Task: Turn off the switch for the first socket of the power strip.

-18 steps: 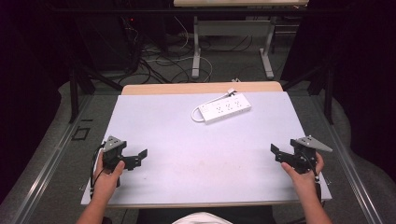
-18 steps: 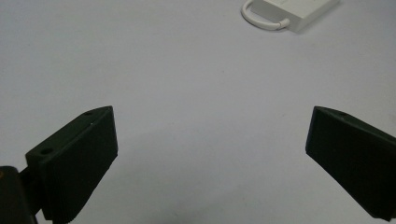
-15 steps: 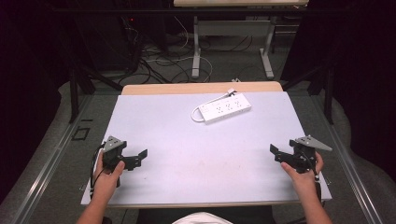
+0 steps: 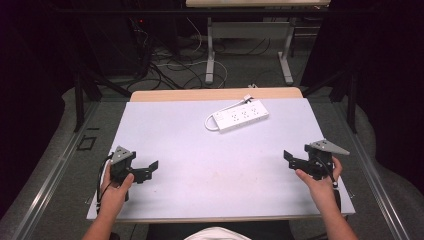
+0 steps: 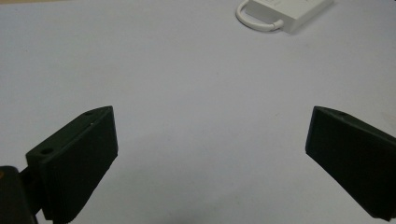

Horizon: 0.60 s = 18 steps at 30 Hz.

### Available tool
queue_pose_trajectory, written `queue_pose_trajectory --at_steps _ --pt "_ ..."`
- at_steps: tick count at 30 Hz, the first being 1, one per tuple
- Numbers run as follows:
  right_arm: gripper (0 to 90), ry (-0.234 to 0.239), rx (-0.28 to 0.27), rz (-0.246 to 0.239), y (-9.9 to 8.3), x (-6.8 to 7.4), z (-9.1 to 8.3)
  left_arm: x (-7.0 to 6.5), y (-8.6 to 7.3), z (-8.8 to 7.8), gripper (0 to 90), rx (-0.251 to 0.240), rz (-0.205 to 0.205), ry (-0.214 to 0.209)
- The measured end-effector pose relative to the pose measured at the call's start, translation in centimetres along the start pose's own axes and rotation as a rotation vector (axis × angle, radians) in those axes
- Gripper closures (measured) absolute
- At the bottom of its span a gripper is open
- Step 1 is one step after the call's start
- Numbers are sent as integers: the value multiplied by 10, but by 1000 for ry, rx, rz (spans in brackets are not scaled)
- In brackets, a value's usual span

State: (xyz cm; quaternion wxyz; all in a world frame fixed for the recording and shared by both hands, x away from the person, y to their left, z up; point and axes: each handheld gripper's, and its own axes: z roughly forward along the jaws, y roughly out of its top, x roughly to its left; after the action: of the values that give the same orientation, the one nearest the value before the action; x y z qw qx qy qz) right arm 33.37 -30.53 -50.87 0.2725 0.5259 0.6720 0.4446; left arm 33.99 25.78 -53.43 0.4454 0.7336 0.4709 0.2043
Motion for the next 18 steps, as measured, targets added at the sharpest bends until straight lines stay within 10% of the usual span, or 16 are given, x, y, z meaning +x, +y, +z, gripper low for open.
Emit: queue_pose_trajectory --at_steps 18 --pt "152 57 9 -80 38 20 9 -2 0 0 33 1 -1 -6"
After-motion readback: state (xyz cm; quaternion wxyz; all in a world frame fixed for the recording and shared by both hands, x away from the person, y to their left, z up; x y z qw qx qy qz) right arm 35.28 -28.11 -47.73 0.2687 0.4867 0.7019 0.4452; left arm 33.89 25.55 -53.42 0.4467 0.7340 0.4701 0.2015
